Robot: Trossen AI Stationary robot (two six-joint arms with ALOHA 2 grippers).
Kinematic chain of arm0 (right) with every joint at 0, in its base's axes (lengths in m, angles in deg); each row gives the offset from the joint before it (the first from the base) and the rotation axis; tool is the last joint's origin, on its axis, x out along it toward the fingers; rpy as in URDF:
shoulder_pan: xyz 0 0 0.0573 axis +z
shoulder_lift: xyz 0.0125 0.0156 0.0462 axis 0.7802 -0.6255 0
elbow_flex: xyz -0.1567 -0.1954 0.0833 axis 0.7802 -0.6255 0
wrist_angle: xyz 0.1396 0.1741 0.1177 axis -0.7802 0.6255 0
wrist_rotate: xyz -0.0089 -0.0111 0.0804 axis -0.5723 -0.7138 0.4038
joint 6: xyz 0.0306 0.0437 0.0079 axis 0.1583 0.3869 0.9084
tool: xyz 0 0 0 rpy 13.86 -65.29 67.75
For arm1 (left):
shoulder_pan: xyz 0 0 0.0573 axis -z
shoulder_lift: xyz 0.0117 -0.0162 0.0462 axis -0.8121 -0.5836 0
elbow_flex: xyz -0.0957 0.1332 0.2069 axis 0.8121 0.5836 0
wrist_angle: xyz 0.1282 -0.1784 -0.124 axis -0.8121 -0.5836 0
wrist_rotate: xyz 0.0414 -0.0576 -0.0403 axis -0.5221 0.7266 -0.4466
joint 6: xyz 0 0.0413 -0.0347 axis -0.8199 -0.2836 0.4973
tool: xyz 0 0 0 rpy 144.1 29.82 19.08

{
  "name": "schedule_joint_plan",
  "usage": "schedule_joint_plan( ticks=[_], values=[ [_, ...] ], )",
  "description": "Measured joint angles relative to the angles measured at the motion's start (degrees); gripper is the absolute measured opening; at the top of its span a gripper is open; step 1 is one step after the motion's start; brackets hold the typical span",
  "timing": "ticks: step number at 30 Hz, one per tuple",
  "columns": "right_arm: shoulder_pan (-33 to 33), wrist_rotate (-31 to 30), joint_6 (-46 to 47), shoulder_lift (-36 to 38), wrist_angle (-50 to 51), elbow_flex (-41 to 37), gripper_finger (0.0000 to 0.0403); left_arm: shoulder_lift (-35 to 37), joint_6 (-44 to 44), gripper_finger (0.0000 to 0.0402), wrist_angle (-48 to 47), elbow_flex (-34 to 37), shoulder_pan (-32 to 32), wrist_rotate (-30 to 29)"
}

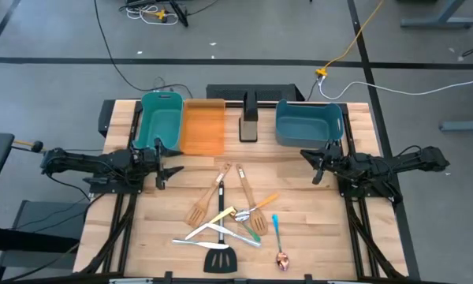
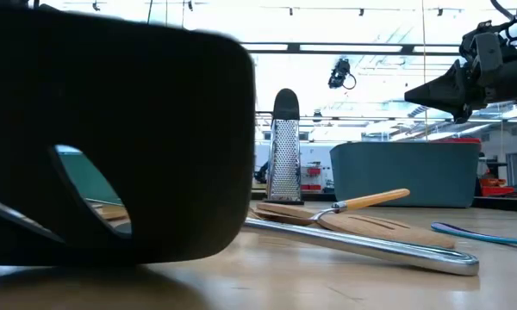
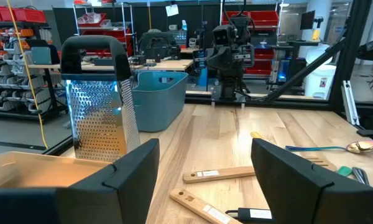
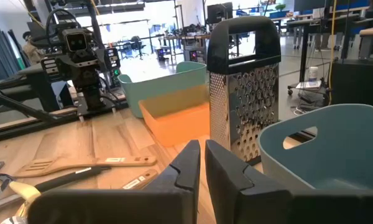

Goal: Pick & Place Kitchen Items

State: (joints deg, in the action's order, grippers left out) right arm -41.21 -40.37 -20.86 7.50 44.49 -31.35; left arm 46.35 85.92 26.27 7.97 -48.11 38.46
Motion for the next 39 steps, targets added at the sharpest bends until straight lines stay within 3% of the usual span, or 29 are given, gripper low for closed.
schedule_joint_plan(
  ticks=[24, 31, 39],
  values=[
    [0.0, 0.0, 0.02, 0.0, -0.02, 0.0, 0.0036, 0.0, -0.01, 0.0259, 3.09, 0.0, -0.01, 0.62],
    [0.01, 0.02, 2.24, 0.0, -0.17, 0.0, 0.0036, 0.0, 0.02, 0.0259, 3.59, 0.0, -0.01, -1.54],
    [0.01, 0.22, 4.32, 0.0, -7.71, 0.0, 0.0036, 0.0, 0.01, 0.0259, 3.62, 0.01, -0.01, -3.4]
  ],
)
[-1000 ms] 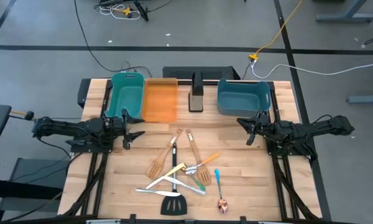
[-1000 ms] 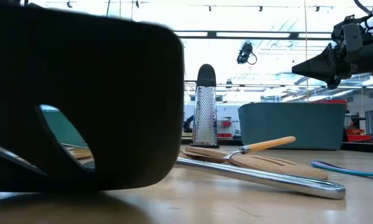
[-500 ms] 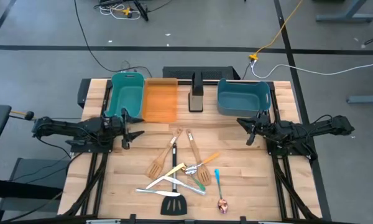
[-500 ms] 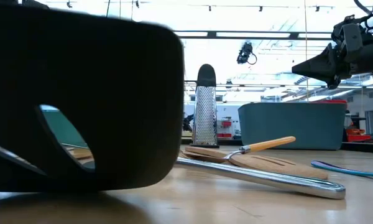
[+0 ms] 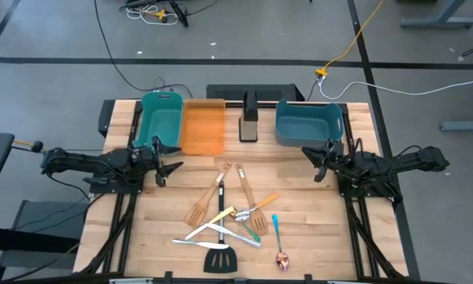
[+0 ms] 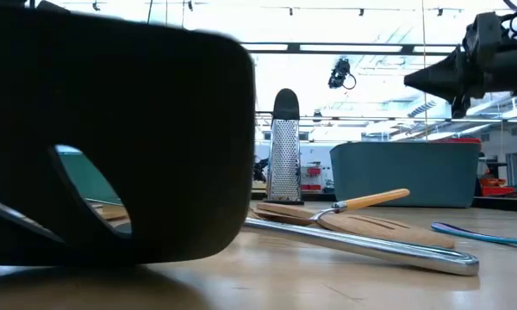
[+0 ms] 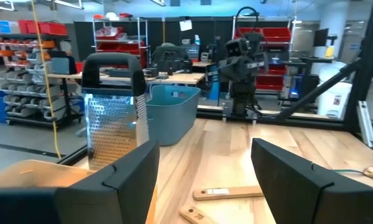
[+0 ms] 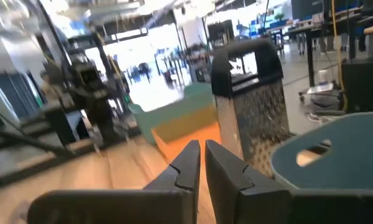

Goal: Pick & Place Kitchen Items
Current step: Put the yellow table knife into the blue bin

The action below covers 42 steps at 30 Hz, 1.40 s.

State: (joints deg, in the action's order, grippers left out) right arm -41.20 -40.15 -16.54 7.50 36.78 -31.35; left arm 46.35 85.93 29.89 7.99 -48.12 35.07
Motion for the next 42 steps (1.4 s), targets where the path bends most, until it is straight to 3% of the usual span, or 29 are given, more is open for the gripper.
schedule_joint_plan(
  ticks=[5, 11, 18, 25, 32, 42],
  values=[
    [-0.01, 3.35, 1.92, 0.0, -4.92, 0.02, 0.0036, 0.0, 4.7, 0.0259, 0.0, -0.01, 0.02, 0.38],
    [-0.01, 3.14, 1.63, -0.02, -12.3, 0.02, 0.0036, 0.0, 4.87, 0.0259, 0.0, -0.01, 0.02, 0.39],
    [-0.01, 14.63, 0.39, -0.26, -23.73, 0.09, 0.0036, 0.0, 4.95, 0.0259, 0.0, -0.01, 0.02, 0.39],
    [0.03, 18.44, 0.4, -6.24, -28.37, 4.09, 0.0036, 0.0, 4.98, 0.0259, 0.0, -0.01, 0.02, 0.39],
    [0.03, 22.71, -4.47, -16.81, -21.25, 17.56, 0.0036, 0.0, 6.04, 0.0259, 0.0, -0.02, 0.02, 0.39],
    [0.57, 23.94, -7.46, -42.44, 3.85, 41.07, 0.0036, 0.0, 6.05, 0.0259, 0.0, 0.0, 0.0, 0.39]
  ],
)
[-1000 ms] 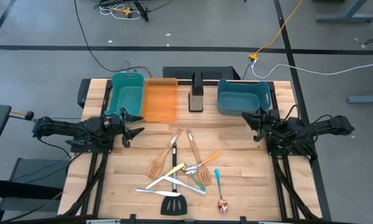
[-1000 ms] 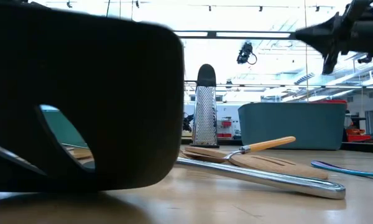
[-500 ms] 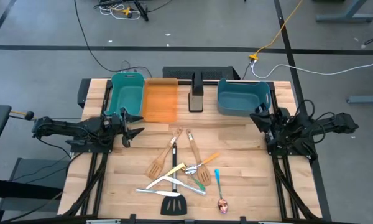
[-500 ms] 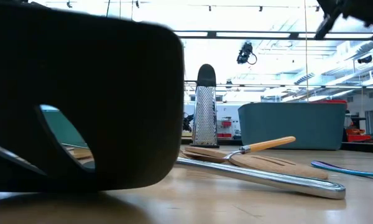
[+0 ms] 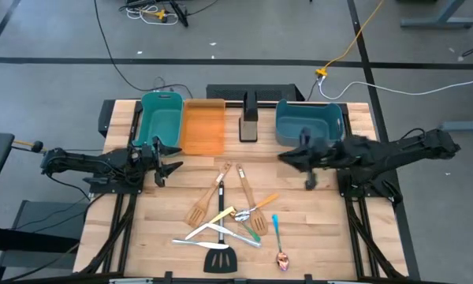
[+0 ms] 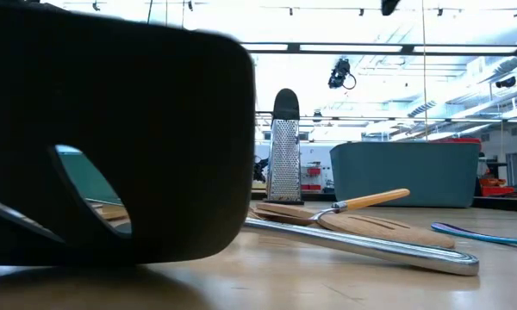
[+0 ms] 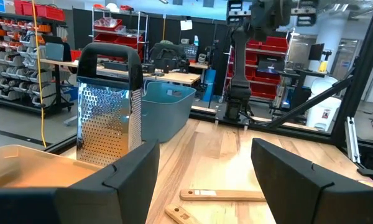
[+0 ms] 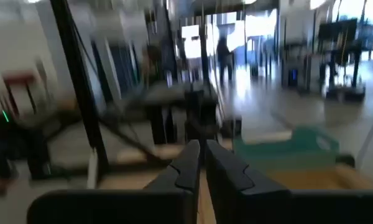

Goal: Pick & Place Kitchen Items
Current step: Put the yellow table knife into the blue bin

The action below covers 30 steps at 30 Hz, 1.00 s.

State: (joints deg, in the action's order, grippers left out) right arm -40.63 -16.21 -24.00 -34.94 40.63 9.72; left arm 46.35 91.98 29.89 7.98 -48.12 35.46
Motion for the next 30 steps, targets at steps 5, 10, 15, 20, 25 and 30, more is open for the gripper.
schedule_joint_plan(
  ticks=[5, 10, 15, 20, 25, 30],
  values=[
    [1.96, 1.88, -3.35, -11.23, 10.63, 11.33, 0.0036, 0.0, 0.0, 0.0259, -0.02, 0.0, 0.02, 0.02],
    [5.75, 2.49, -10.43, -19.33, 17.11, 18.43, 0.0036, 0.0, -0.05, 0.0259, -0.02, -0.02, 0.0, 0.02],
    [8.27, 1.49, -12.42, -25.61, 17.29, 19.37, 0.0036, 0.0, -0.07, 0.0259, -0.02, -0.01, 0.02, 0.02],
    [8.38, 1.48, -8.29, -32.35, 16.63, 19.48, 0.0036, 0.0, -0.09, 0.0259, -0.02, -0.02, 0.02, 0.02],
    [8.53, 1.46, -10.81, -39.61, 13.46, 19.48, 0.0036, 0.0, -0.11, 0.0259, -0.02, -0.01, 0.01, 0.01],
    [8.95, 1.39, -13.35, -44.69, 8.93, 19.48, 0.0036, 0.0, -0.09, 0.0259, -0.04, -0.02, 0.02, 0.0]
  ],
)
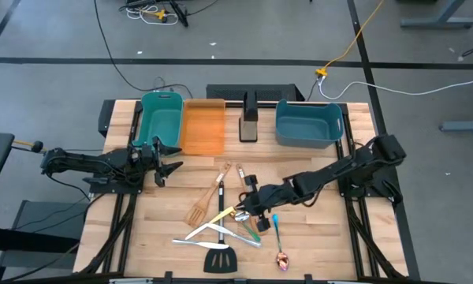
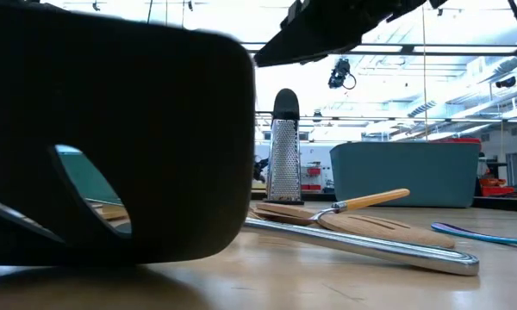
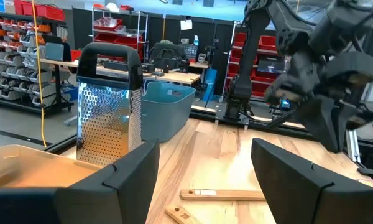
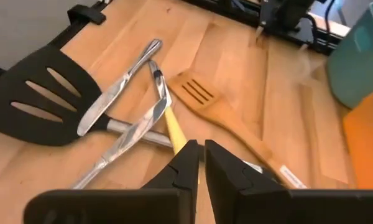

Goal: Pick & Place Kitchen Items
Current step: Put the yellow table knife into the blue bin

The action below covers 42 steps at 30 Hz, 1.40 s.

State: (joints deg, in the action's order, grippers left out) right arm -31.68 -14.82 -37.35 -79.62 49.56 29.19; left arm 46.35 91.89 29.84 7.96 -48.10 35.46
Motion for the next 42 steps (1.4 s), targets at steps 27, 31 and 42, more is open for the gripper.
schedule_joint_plan(
  ticks=[27, 31, 42],
  values=[
    [-0.02, -2.15, -1.43, -16.45, 15.72, 18.66, 0.0036, 0.0, 0.01, 0.0259, -0.07, 0.0, -0.01, 0.02],
    [-0.08, -3.76, -2.58, -19.99, 25.41, 26.08, 0.0036, 0.0, 0.02, 0.0259, -0.15, 0.01, -0.01, 0.02],
    [-1.55, -3.28, -2.59, -22.8, 31.54, 30.64, 0.0036, 0.0, 0.04, 0.0259, -0.22, 0.0, 0.0, 0.02]
  ],
)
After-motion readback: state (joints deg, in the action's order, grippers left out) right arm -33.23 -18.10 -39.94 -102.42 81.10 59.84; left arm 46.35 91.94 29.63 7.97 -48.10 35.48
